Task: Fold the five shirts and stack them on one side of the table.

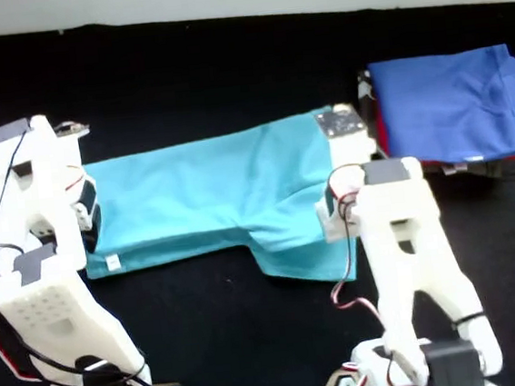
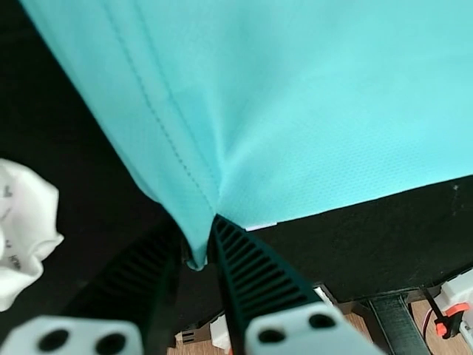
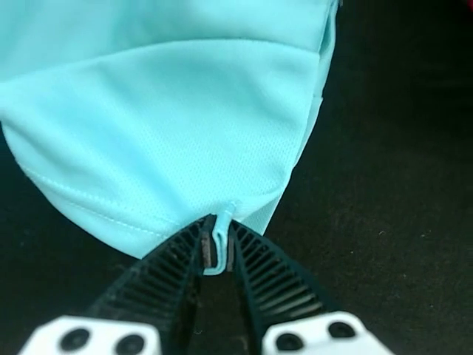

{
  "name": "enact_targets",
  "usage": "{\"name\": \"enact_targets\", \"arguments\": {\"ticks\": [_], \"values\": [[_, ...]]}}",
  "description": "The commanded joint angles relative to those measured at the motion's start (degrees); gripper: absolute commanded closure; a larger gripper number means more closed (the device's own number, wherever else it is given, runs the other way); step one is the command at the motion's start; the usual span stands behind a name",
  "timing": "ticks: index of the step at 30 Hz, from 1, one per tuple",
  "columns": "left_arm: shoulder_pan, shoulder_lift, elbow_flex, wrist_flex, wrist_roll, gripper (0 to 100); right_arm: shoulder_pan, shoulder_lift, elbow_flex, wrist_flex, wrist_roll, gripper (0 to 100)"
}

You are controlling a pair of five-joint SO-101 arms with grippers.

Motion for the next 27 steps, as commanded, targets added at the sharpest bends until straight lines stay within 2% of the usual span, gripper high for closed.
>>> {"name": "enact_targets", "arguments": {"ticks": [1, 20, 27], "values": [[-0.8, -0.7, -1.6, 1.1, -0.6, 99, 0.4, -4.7, -0.4, 0.4, 0.4, 99.3], [0.1, -0.3, 1.9, 0.8, -0.7, 99, 0.3, 0.5, 0.1, 0.9, 0.4, 98.8], [0.3, -0.7, 1.5, 1.1, -0.7, 97, 0.2, -0.1, 0.1, 4.4, 0.5, 80.9]]}}
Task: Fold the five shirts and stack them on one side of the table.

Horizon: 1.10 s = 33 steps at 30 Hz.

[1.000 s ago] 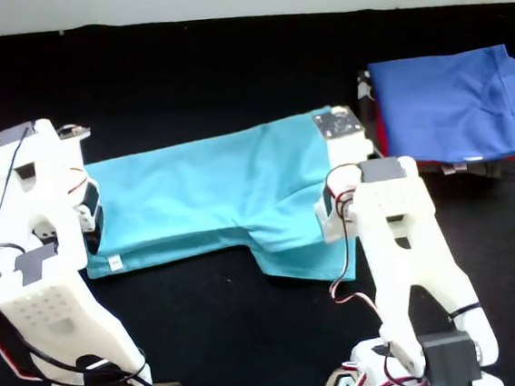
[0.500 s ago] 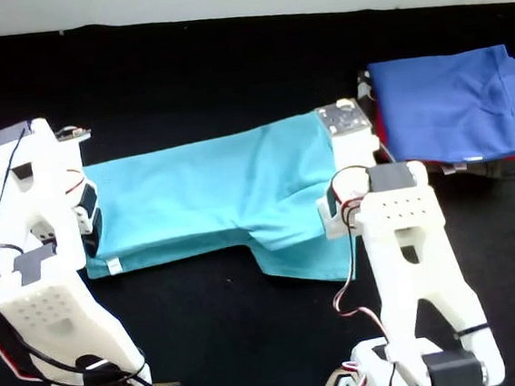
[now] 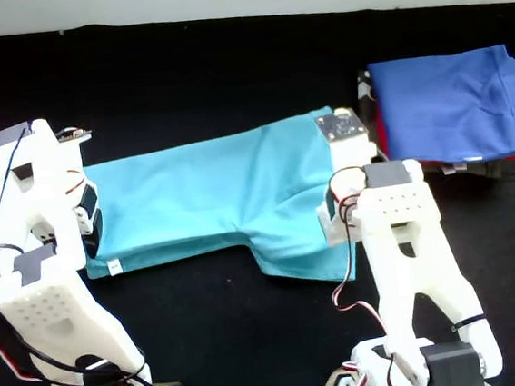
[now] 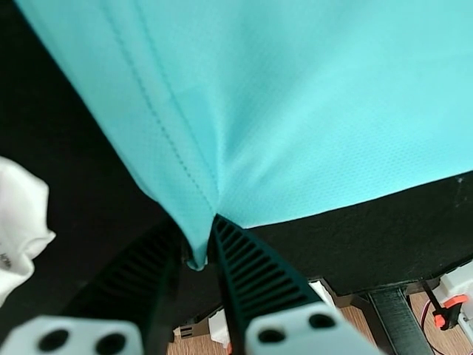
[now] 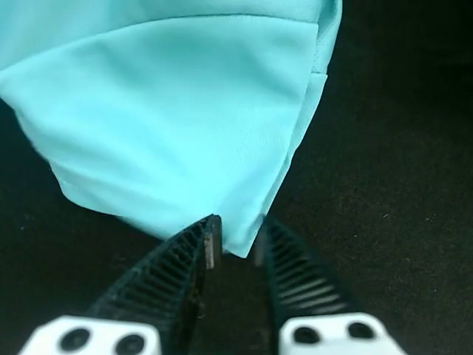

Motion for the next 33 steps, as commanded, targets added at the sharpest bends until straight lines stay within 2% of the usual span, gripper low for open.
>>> {"name": "enact_targets", "arguments": {"ticks": [1, 6, 13, 19, 21, 22, 23, 24, 29, 33], "values": [[0.7, -0.8, -0.7, 0.9, -0.5, 95, 0.1, -0.7, -0.6, 2.2, 0.5, 80.7], [0.5, -0.8, -2.2, 1.0, -0.4, 86, 0.1, -1.5, -4.0, 4.3, 0.4, 80.8], [0.4, -0.8, -7.6, 2.0, -0.4, 86, 0.1, -1.1, -13.8, 3.1, 0.1, 80.8], [0.3, -0.8, -13.4, 2.1, -0.4, 86, 0.2, 10.1, -22.4, 1.3, 0.2, 81.9], [0.4, -0.8, -16.5, 2.1, -0.1, 90, 0.2, 15.8, -26.2, 0.7, 0.2, 91.0], [0.6, -0.7, -18.2, 2.0, 0.1, 96, 0.2, 18.9, -28.6, 0.7, 0.2, 98.1], [0.8, -0.3, -20.1, 1.8, 1.4, 100, 0.2, 22.1, -31.2, 0.8, 0.1, 99.6], [1.5, -0.1, -21.4, 1.7, 2.7, 97, 0.2, 25.4, -33.7, 1.2, 0.1, 97.1], [7.1, 4.6, -21.9, 1.1, 3.5, 99, 0.5, 37.7, -42.9, 1.4, 0.1, 99.1], [5.4, 10.3, -19.4, 2.1, 3.5, 99, 0.5, 41.5, -43.6, 1.4, 0.1, 99.1]]}}
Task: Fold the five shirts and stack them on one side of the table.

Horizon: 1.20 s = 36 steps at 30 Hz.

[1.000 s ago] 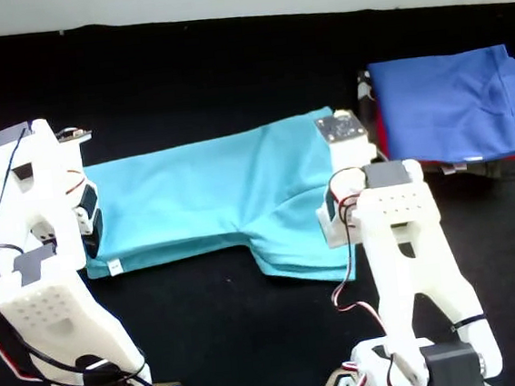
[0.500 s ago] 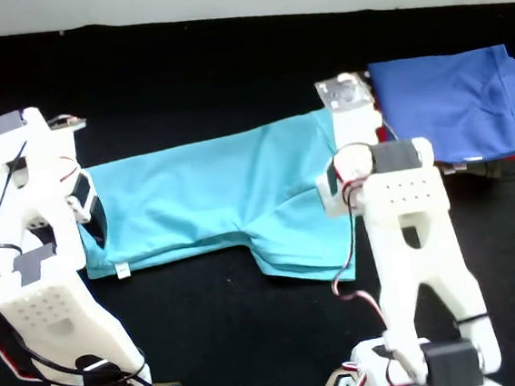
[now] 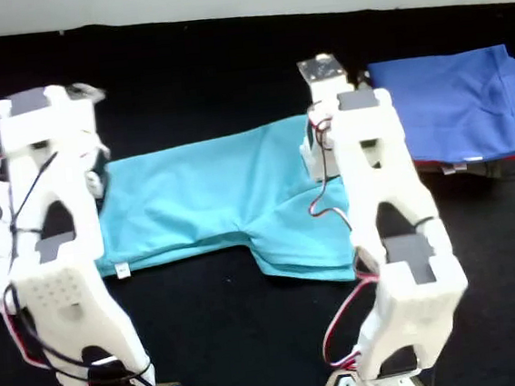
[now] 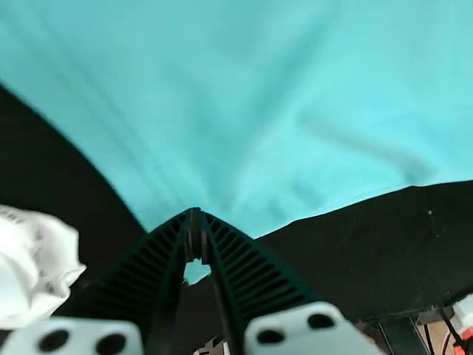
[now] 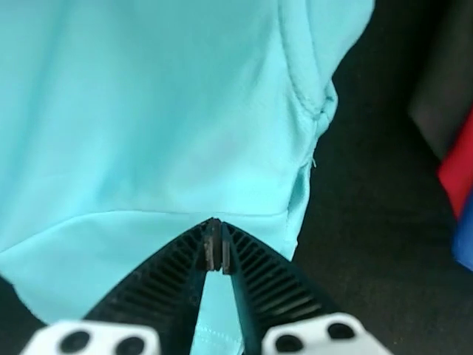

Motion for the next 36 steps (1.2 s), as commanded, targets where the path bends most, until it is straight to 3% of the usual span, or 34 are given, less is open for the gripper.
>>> {"name": "enact_targets", "arguments": {"ticks": [1, 7, 15, 25, 32, 36], "values": [[-2.2, 2.1, 1.3, 1.0, 0.5, 99, 0.6, 1.8, -3.0, 0.0, 0.2, 99.1], [-7.9, 1.7, 9.6, 0.9, -1.8, 99, 2.5, 7.1, -3.6, -0.7, 0.4, 99.1], [-5.0, -3.6, 12.0, 0.9, -3.4, 99, 3.9, 9.3, -4.2, -3.2, 0.4, 99.1], [-2.7, -20.4, 11.9, -0.2, -3.3, 99, 6.6, 9.5, -27.9, 15.7, 0.1, 99.1], [-1.3, -14.2, 11.7, -20.6, 3.6, 99, 1.5, 9.8, -29.5, 5.1, 0.1, 99.1], [0.1, -4.4, 6.6, -25.1, 4.7, 99, -1.8, 9.8, -25.5, -2.7, 0.2, 99.1]]}}
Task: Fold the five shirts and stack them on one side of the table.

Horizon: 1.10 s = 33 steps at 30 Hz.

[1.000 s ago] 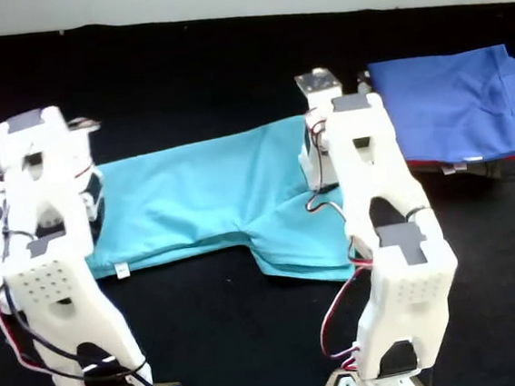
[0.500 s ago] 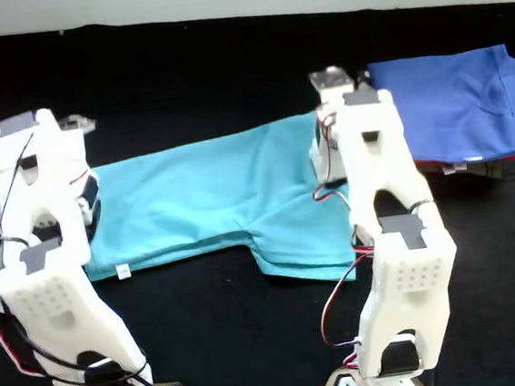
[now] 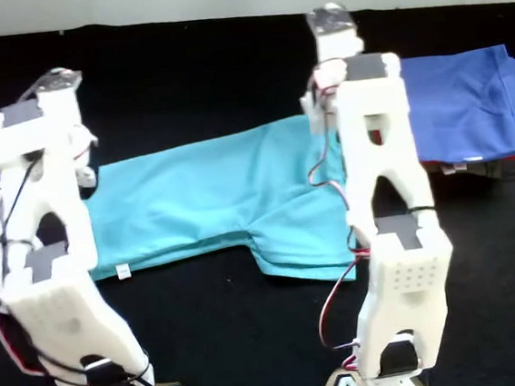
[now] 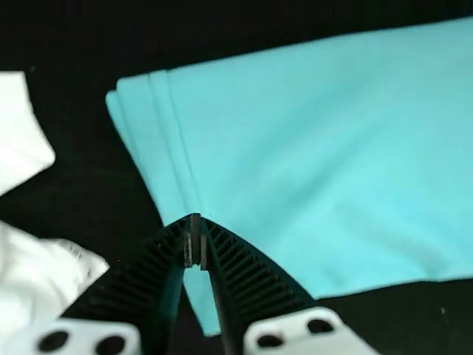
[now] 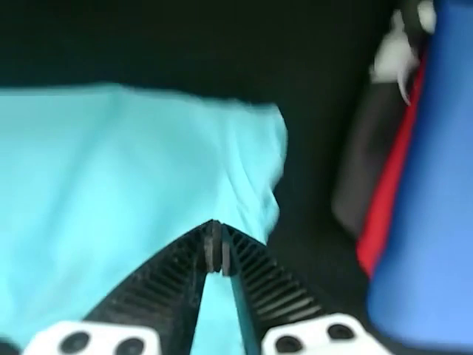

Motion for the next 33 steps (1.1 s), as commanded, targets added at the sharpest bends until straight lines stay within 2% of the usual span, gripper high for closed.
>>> {"name": "enact_targets", "arguments": {"ticks": [1, 5, 11, 15, 20, 26, 30, 33], "values": [[1.6, 6.6, -6.8, -2.8, 1.0, 99, -3.3, -0.5, 2.4, -5.6, 0.4, 99.1], [1.1, 16.1, -16.0, -2.0, 0.9, 99, -3.8, 1.9, 7.2, -12.3, 0.4, 99.1], [-2.4, 25.5, -29.3, 5.3, 0.8, 99, 3.9, 11.0, 7.6, -17.9, 0.4, 99.1], [-3.9, 30.2, -37.2, 8.2, 0.6, 99, 5.4, 12.4, 7.6, -17.9, 0.4, 99.1], [-3.6, 34.9, -45.3, 12.3, 0.5, 99, 3.6, 9.2, 2.6, -9.3, 3.4, 99.1], [-2.2, 34.8, -58.6, 24.4, 0.9, 99, 1.8, 1.8, -6.0, 2.7, 5.0, 99.1], [-2.2, 29.3, -56.6, 24.4, 0.9, 99, 0.6, -1.6, -6.7, 8.3, 5.0, 99.1], [-1.9, 21.3, -46.9, 24.4, 0.9, 99, -0.3, -3.1, -6.7, 11.2, 5.0, 99.1]]}}
